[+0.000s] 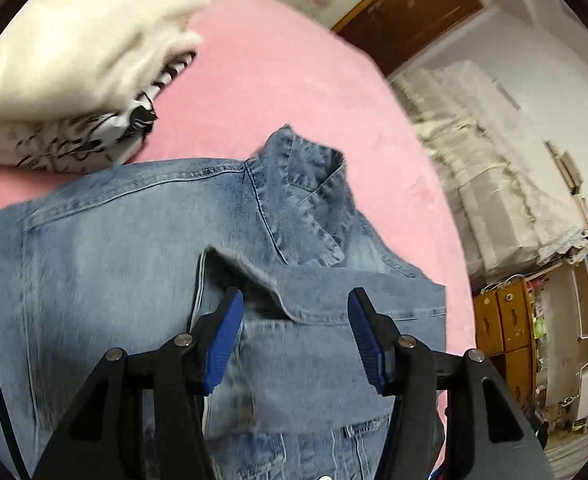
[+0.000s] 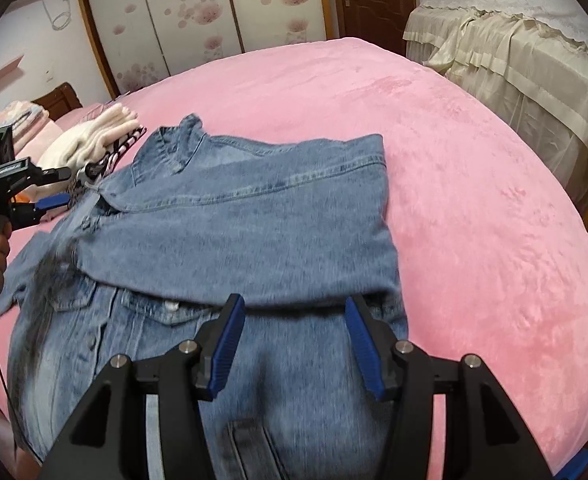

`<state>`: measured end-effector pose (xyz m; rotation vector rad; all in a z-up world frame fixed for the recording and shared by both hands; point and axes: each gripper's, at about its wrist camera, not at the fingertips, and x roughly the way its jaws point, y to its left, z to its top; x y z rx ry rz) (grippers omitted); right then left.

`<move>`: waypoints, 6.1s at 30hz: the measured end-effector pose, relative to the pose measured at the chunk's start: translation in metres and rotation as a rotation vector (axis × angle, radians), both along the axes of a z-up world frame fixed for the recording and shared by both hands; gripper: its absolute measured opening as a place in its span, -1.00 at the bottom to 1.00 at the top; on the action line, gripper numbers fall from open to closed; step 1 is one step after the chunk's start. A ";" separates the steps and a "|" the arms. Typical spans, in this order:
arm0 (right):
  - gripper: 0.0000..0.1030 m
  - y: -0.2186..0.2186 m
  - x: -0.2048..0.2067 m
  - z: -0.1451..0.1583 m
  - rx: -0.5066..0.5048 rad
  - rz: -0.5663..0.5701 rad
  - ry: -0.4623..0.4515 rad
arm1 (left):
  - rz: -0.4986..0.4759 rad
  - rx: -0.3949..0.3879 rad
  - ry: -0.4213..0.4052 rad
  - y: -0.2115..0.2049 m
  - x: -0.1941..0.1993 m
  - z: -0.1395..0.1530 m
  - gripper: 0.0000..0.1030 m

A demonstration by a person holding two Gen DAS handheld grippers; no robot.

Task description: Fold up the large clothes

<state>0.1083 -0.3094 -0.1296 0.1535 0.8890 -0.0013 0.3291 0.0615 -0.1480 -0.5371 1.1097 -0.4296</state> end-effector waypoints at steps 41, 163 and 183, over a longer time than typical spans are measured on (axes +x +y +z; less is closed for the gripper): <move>-0.77 -0.081 0.170 -0.045 0.073 -0.079 0.136 | -0.054 0.288 -0.093 -0.037 -0.005 -0.023 -0.80; -0.44 0.492 0.060 0.024 -0.010 0.550 0.066 | 0.855 -0.055 0.476 0.489 -0.238 -0.087 0.34; -0.44 0.443 0.054 -0.001 0.100 0.495 0.148 | 0.918 0.176 0.360 0.457 -0.221 -0.066 -0.83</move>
